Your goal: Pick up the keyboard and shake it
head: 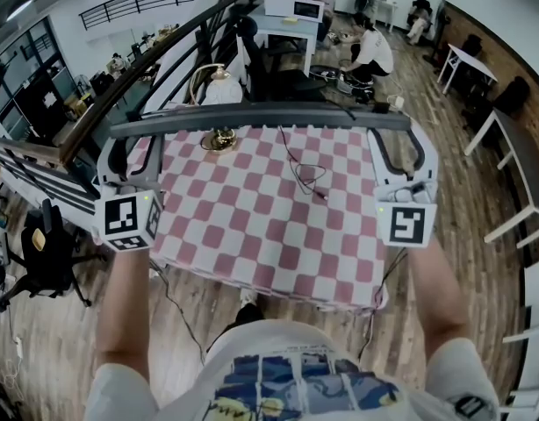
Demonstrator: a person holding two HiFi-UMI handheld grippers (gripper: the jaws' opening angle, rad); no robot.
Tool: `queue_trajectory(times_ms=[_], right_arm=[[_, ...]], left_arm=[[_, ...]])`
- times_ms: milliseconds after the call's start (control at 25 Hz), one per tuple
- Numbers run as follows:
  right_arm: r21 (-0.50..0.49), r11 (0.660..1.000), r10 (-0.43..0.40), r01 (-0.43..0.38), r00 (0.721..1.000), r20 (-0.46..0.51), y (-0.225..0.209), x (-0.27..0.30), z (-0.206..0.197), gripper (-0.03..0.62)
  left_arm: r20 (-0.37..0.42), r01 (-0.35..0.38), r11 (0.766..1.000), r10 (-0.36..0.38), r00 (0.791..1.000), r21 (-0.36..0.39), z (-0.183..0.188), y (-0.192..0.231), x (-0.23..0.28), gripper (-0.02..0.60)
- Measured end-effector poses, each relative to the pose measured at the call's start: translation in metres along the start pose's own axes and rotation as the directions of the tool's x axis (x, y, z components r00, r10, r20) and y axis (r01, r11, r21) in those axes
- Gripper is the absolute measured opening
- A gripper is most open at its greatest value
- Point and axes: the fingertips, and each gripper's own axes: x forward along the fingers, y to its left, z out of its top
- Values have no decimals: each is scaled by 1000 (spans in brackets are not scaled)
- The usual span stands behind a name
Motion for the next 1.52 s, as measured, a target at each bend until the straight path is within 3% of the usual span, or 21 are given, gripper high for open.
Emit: queue_trajectory(times_ms=[1520], right_arm=[[1, 1000, -17, 17, 1000, -27, -6, -4, -14, 189]], left_arm=[[5, 5, 1000, -5, 1000, 6, 2, -11, 4, 255]])
